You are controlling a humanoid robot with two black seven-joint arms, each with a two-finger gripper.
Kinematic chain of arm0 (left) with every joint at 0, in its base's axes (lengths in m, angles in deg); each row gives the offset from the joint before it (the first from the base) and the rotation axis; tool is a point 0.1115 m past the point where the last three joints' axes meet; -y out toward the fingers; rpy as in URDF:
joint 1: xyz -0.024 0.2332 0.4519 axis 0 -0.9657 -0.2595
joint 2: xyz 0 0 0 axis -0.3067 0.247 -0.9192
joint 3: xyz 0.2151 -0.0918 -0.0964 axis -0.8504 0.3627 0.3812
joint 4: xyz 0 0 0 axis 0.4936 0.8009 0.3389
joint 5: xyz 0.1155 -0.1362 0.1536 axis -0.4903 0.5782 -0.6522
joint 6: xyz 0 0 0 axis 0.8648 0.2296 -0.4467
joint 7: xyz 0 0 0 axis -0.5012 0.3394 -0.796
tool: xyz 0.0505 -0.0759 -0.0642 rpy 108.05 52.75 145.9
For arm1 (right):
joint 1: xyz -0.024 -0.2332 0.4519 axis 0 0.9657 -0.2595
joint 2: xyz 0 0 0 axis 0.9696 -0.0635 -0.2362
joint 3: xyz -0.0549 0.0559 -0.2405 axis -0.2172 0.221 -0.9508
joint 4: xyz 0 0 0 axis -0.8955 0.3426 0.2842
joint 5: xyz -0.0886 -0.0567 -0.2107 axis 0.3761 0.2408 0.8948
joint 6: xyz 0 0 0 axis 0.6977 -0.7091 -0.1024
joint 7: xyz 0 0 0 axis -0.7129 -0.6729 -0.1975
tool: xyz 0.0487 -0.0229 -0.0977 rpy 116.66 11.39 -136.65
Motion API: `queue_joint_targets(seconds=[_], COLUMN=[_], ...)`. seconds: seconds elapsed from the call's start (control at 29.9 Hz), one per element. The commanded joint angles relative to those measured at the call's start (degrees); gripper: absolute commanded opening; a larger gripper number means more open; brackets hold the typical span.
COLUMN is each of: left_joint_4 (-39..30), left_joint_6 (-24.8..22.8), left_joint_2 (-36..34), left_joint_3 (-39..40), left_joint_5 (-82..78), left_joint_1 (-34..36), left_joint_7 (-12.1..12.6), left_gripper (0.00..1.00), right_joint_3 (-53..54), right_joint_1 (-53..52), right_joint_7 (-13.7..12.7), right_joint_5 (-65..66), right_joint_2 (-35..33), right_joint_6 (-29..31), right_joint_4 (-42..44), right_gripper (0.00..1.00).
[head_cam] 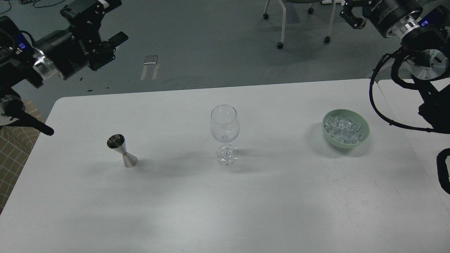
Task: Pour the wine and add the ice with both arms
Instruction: 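Lower the left gripper toward the silver jigger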
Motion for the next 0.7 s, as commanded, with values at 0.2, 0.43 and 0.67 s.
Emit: queue_joint_targets(seconds=[0.2,0.43,0.67], left_joint_4=[-8.0,-14.9,-19.4], left_joint_6=[-0.7,-5.5,-7.5], left_joint_2=[-15.0,-23.1,-23.5], left_joint_3=[4.1,3.8,3.6], left_joint_5=[35.6,55.9,58.3], left_joint_1=[-12.8,-27.1,-37.3], left_joint_7=[2.8,1.0,-5.8], left_gripper=[0.99,0.99,0.99], right_joint_3=[0.0,-0.1,-0.1], right_joint_1=[0.3,0.5,0.9], right_joint_7=[-0.1,-0.1,-0.2], right_joint_5=[0.0,0.1,0.1], right_joint_2=[-0.7,0.0,-0.8], right_joint_6=[0.0,0.0,0.0], right_joint_4=[-0.2,-0.1,0.0], right_gripper=[1.0,1.0,1.0])
